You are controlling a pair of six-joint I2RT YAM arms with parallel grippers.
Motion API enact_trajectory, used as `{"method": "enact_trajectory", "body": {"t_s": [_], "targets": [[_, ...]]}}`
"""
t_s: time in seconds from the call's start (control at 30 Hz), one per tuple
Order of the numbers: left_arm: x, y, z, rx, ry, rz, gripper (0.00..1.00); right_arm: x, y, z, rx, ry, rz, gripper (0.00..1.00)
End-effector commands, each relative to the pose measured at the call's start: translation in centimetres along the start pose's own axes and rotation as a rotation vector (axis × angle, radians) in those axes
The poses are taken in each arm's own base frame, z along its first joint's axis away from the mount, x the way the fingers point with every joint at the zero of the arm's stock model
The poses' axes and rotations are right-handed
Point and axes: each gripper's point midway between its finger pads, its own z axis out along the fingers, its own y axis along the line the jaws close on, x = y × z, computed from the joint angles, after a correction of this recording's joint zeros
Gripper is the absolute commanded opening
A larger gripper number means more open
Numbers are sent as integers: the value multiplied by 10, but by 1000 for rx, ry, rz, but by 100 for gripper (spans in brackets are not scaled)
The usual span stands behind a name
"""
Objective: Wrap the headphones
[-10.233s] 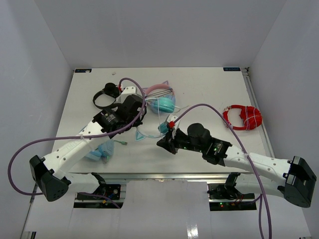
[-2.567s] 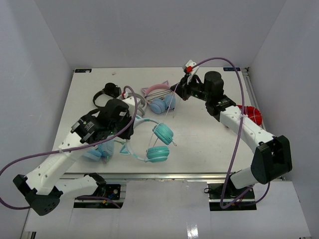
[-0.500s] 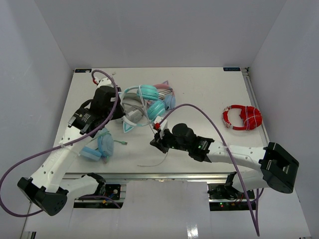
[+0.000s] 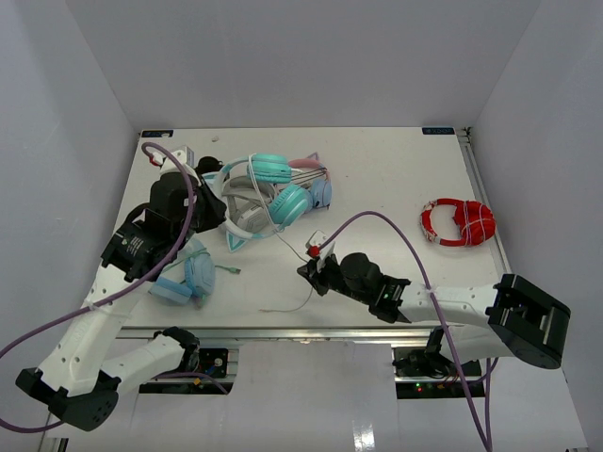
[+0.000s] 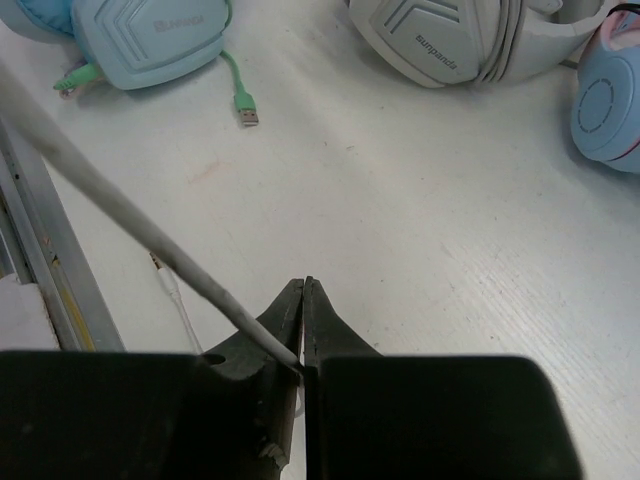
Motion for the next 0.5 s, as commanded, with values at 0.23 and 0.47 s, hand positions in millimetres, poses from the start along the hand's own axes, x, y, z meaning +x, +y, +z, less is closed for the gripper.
{"method": "enact_trajectory", "body": {"t_s": [0.23, 0.47], "targets": [[-19, -25, -37, 168, -46, -85, 0, -23, 3, 21, -7, -164, -21, 9], [-21, -23, -45, 170, -56, -87, 0, 0, 6, 37, -23, -146, -7, 11]]}}
